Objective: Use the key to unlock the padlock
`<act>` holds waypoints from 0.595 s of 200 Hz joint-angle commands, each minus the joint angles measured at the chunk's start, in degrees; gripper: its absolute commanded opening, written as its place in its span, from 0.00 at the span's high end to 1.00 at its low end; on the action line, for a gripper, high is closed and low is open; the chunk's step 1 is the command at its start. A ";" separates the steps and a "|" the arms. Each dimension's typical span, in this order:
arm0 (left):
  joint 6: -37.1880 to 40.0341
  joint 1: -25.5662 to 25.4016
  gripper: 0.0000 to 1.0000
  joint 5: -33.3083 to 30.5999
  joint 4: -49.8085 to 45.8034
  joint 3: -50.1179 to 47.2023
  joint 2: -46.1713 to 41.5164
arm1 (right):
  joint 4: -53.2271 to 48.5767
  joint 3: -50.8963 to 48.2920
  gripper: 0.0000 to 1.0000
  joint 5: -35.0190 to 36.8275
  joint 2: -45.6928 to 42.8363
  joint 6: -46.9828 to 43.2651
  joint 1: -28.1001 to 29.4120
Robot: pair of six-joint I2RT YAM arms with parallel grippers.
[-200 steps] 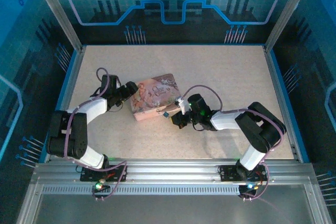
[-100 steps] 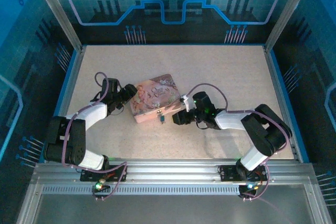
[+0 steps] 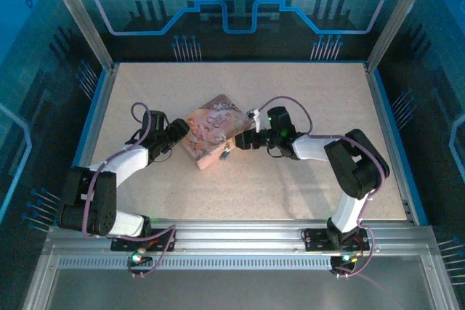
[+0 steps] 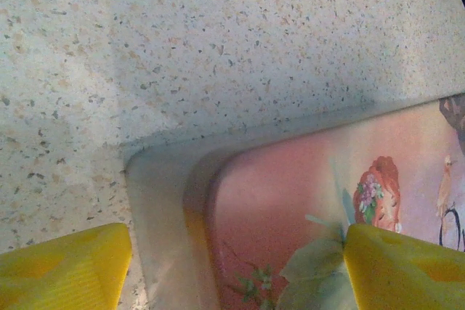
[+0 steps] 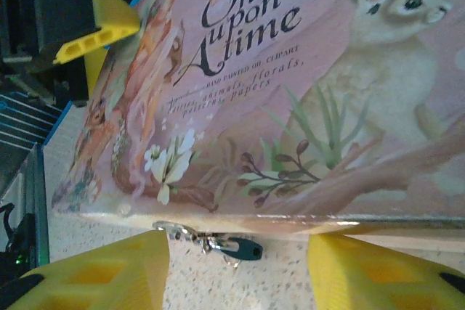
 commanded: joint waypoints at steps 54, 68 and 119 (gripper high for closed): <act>0.18 -1.16 0.22 0.59 -5.75 -1.26 -0.08 | 20.60 -9.53 0.24 -7.51 0.37 9.16 0.75; 0.18 -1.16 0.22 0.69 -5.73 -1.26 -0.09 | 23.35 -9.55 0.24 -8.11 2.10 10.66 1.12; 0.03 -1.16 0.22 1.11 -5.37 -1.44 -0.09 | 20.71 -5.26 0.24 -11.17 6.38 10.45 1.52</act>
